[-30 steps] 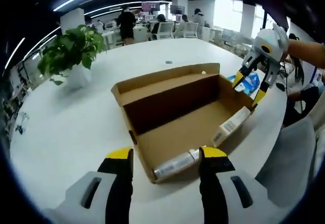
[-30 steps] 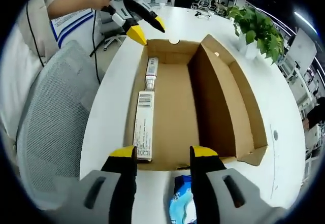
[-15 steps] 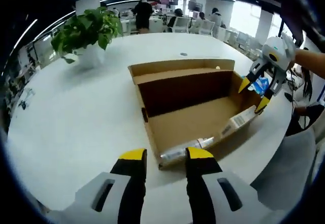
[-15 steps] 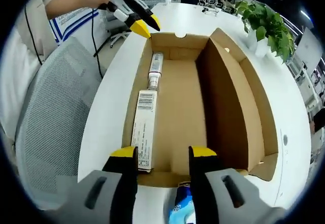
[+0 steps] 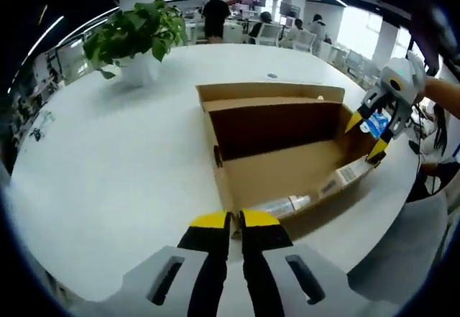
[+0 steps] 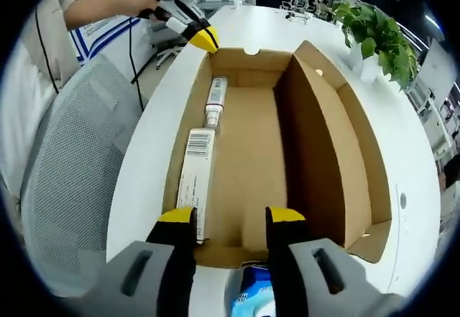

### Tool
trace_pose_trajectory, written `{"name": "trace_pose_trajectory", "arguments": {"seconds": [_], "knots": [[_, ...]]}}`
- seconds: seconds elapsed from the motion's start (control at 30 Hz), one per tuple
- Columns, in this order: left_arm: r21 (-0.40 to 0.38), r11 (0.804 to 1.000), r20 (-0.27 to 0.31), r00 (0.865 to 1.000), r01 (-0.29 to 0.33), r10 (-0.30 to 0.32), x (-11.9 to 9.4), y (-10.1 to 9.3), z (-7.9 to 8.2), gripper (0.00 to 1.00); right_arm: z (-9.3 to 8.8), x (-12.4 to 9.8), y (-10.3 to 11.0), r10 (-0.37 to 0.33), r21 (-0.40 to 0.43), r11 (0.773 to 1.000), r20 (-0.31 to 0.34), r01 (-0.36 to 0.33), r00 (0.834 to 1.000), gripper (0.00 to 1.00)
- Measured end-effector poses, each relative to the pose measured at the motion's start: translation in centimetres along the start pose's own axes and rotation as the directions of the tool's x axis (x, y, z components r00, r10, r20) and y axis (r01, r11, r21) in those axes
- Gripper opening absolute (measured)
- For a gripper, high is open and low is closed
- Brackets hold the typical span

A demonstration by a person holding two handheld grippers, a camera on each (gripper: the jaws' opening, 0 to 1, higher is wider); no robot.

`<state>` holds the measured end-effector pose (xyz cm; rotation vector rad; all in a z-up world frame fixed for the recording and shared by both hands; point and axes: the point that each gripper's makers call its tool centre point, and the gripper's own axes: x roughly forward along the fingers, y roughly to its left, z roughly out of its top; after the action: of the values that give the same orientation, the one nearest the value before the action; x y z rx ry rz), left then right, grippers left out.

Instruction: Operate the shoe box by opening the lid, removing the specified soft item, and placing it in the target area until the item is outside and the box remains undamaged.

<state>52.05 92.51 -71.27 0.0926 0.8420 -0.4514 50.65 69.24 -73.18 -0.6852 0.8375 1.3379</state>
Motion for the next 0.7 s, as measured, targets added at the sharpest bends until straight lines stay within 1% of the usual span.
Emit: {"name": "trace_pose_trajectory", "arguments": {"seconds": [0.17,0.27,0.4,0.5,0.6,0.7], "knots": [[0.005,1.000,-0.006,1.000,0.002,-0.002,0.0,-0.1,-0.1,0.03,0.2,0.2,0.9,0.047,0.031,0.998,0.016,-0.047,0.999,0.37],[0.007,1.000,-0.013,1.000,0.005,-0.005,0.2,0.0,-0.3,0.03,0.3,0.6,1.0,0.069,0.045,0.996,0.028,-0.071,0.997,0.36],[0.000,1.000,-0.010,1.000,0.007,-0.007,0.1,-0.1,-0.3,0.03,0.5,1.3,0.9,0.081,0.053,0.995,0.027,-0.082,0.996,0.35],[-0.002,1.000,-0.010,1.000,0.007,-0.008,0.2,0.0,-0.3,0.03,0.6,1.3,1.0,0.085,0.023,0.996,0.022,-0.086,0.996,0.35],[-0.003,1.000,-0.011,1.000,0.007,-0.007,0.1,-0.1,-0.3,0.03,0.7,1.2,0.7,0.072,-0.025,0.997,0.010,-0.072,0.997,0.36],[-0.007,1.000,-0.010,1.000,0.007,-0.007,0.1,-0.1,-0.3,0.03,0.5,0.9,0.4,0.058,-0.050,0.997,-0.006,-0.058,0.998,0.35]]}}
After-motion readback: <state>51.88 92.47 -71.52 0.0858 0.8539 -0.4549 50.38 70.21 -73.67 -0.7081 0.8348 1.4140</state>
